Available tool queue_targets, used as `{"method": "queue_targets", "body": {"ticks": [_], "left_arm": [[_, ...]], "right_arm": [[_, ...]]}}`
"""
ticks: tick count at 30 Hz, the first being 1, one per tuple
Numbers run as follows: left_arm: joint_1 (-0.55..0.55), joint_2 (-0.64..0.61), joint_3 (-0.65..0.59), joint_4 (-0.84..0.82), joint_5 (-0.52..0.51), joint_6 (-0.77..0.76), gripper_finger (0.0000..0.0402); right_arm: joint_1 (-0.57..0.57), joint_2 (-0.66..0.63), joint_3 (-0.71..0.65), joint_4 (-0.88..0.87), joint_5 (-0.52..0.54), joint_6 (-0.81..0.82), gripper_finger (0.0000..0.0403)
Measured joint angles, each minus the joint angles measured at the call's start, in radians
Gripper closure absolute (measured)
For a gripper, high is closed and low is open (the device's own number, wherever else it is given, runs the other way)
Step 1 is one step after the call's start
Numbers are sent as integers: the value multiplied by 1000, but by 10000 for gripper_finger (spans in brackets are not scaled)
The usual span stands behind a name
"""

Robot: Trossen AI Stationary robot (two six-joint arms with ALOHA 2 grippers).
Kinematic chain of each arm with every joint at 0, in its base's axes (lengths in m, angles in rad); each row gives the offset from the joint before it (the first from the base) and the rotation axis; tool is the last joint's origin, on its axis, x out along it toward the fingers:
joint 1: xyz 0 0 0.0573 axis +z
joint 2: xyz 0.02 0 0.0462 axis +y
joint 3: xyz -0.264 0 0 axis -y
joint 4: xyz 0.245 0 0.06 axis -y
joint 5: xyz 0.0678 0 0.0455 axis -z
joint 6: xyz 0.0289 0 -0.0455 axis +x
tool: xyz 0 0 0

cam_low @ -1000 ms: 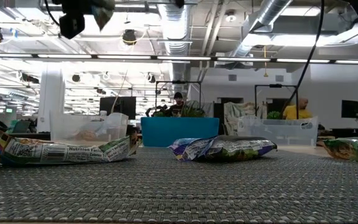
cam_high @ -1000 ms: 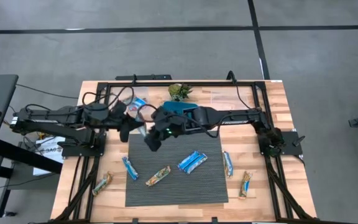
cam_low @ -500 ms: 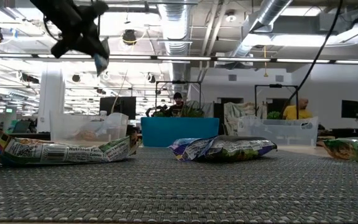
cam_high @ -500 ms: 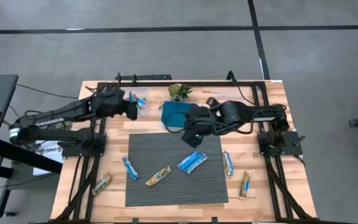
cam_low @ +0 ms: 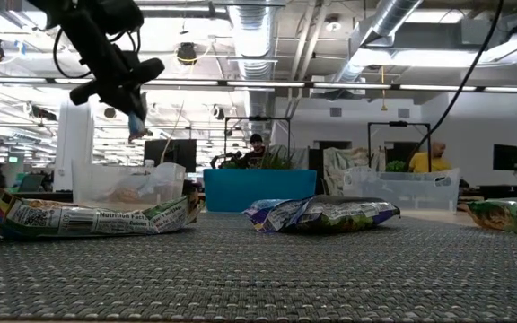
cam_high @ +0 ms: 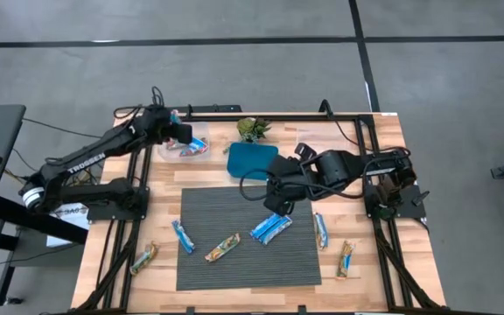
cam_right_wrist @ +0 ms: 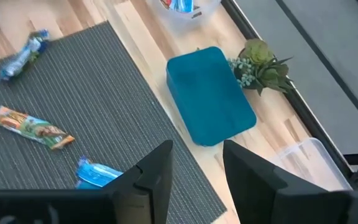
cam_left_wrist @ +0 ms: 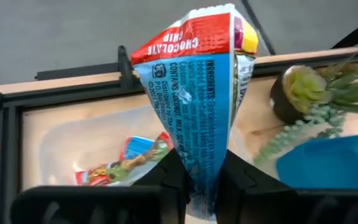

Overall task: Pick and place Granola Bars by type
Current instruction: Put the red granola bar into the left transparent bin, then put the yellow granola bar into the right transparent bin

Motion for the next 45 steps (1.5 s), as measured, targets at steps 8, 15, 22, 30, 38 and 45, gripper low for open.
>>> {"method": "queue_targets", "body": {"ticks": [8, 15, 22, 30, 38, 45], "left_arm": [[36, -2, 0, 0, 46, 25, 296], [36, -2, 0, 0, 63, 25, 278], [36, -4, 0, 16, 122, 25, 278], [-33, -5, 0, 200, 323, 36, 278], [-222, -5, 0, 347, 381, 62, 278], [-358, -5, 0, 433, 377, 72, 278]], "right_arm": [[0, 0, 0, -3, 24, -2, 270], [5, 0, 0, -3, 38, -12, 269], [24, 0, 0, -2, 154, -20, 271], [25, 0, 0, 36, 139, -171, 271], [47, -104, -126, 70, 66, -221, 271], [73, -433, -596, 451, -67, -231, 271]]}}
